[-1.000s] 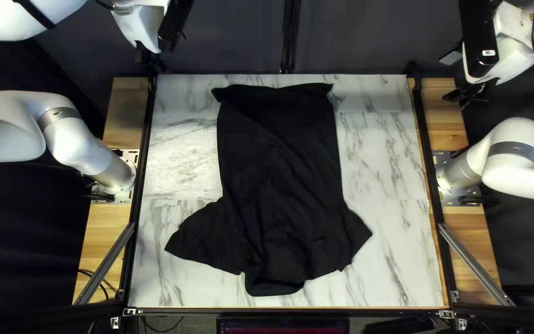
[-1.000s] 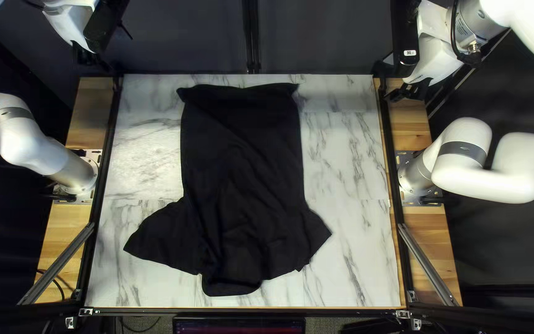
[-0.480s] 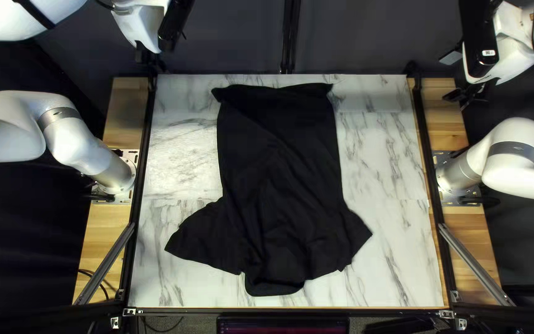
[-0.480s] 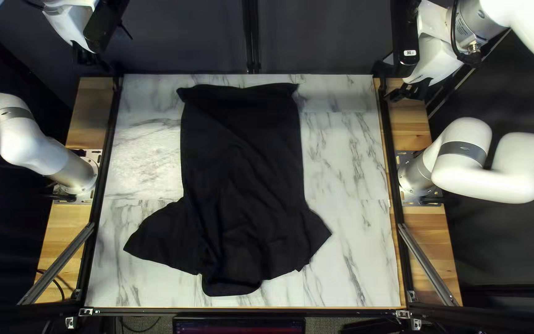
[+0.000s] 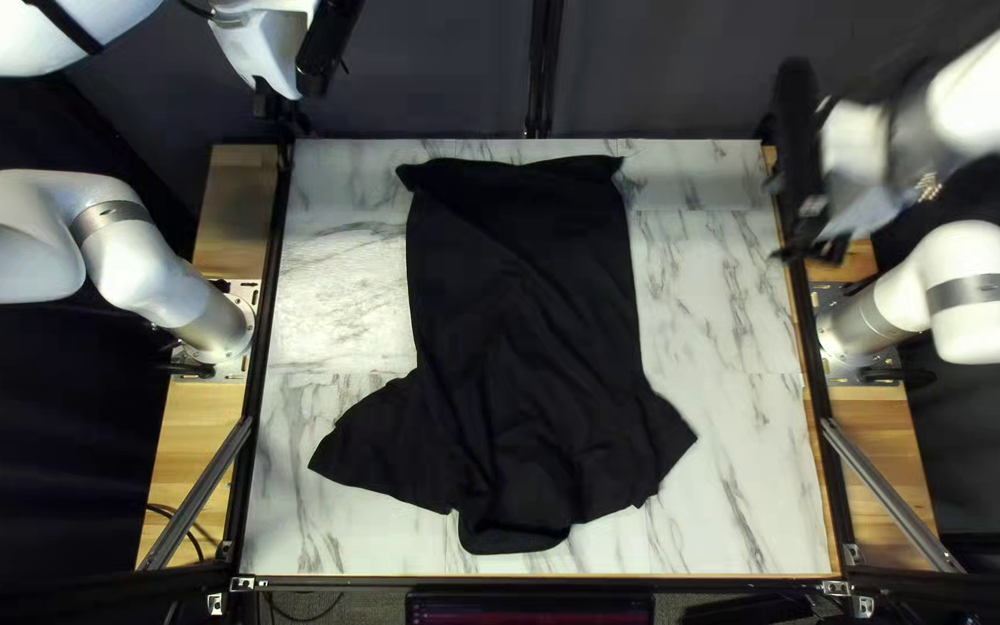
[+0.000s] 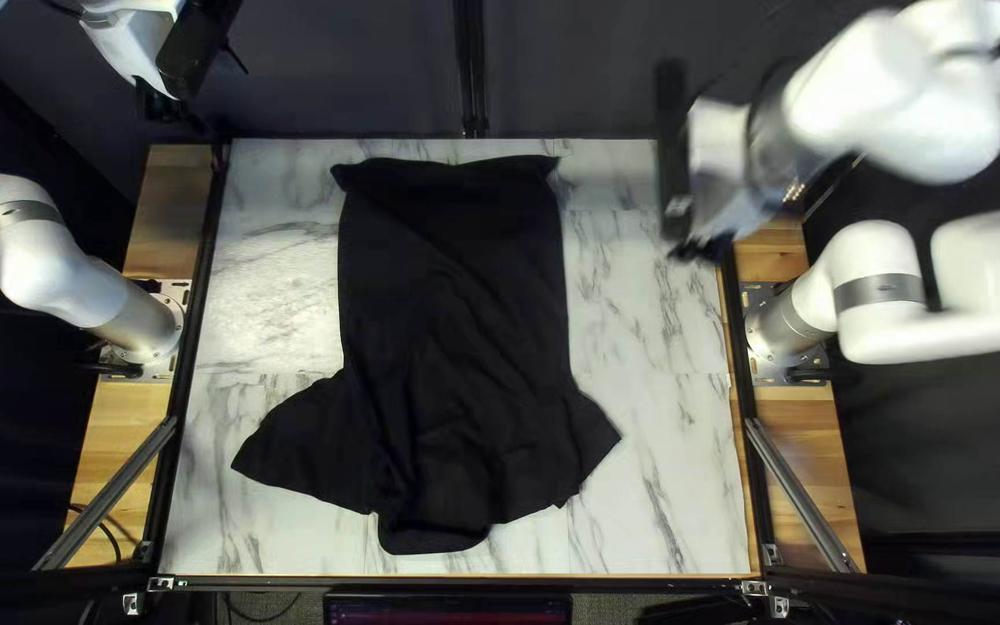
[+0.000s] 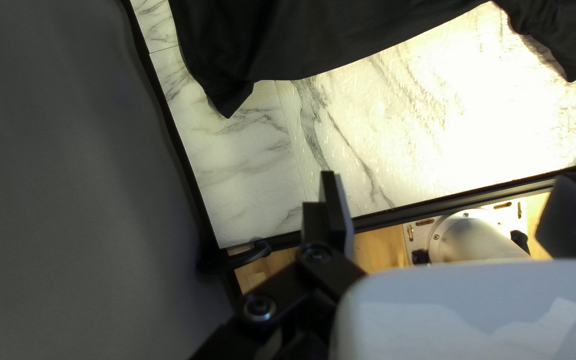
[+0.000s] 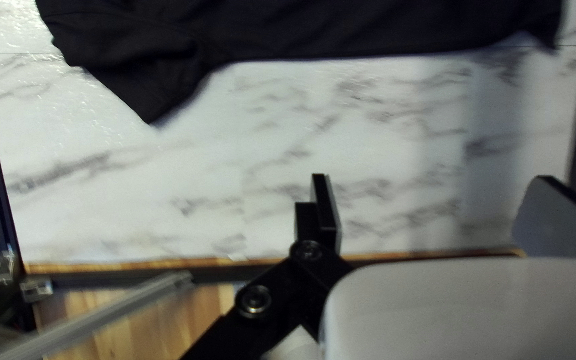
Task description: Fold t-shirt
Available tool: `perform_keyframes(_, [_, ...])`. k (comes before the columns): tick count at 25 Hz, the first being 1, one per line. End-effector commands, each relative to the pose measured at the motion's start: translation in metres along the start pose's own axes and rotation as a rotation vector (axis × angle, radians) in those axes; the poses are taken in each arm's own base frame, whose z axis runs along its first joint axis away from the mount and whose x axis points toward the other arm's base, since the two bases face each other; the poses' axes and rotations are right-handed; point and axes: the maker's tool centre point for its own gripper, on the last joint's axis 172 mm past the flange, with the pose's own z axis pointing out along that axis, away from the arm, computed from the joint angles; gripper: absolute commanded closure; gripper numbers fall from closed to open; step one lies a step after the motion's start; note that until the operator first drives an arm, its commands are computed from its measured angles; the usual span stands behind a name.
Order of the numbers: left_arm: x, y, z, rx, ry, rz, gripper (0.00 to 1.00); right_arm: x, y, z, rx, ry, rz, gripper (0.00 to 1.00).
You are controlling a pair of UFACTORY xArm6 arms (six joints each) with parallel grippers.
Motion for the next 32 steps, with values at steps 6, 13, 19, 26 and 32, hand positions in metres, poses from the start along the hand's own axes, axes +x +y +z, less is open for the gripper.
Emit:
perform_keyframes(6, [0.000, 0.000, 0.000, 0.000, 0.000, 0.000, 0.00, 0.003, -0.078, 0.045, -0.023, 0.024, -0.030, 0.00])
perform_keyframes(13, [0.000, 0.000, 0.000, 0.000, 0.000, 0.000, 0.00, 0.035, -0.118, 0.066, -0.058, 0.062, -0.101, 0.00])
perform_keyframes(19, [0.000, 0.000, 0.000, 0.000, 0.000, 0.000, 0.00, 0.047, -0.166, 0.094, -0.119, 0.033, -0.198, 0.00])
perform_keyframes(26, [0.000, 0.000, 0.000, 0.000, 0.000, 0.000, 0.00, 0.038, -0.192, 0.125, -0.160, 0.012, -0.328, 0.00])
perform_keyframes(32, [0.000, 0.000, 0.000, 0.000, 0.000, 0.000, 0.00, 0.038, -0.197, 0.154, -0.162, -0.015, -0.416, 0.00])
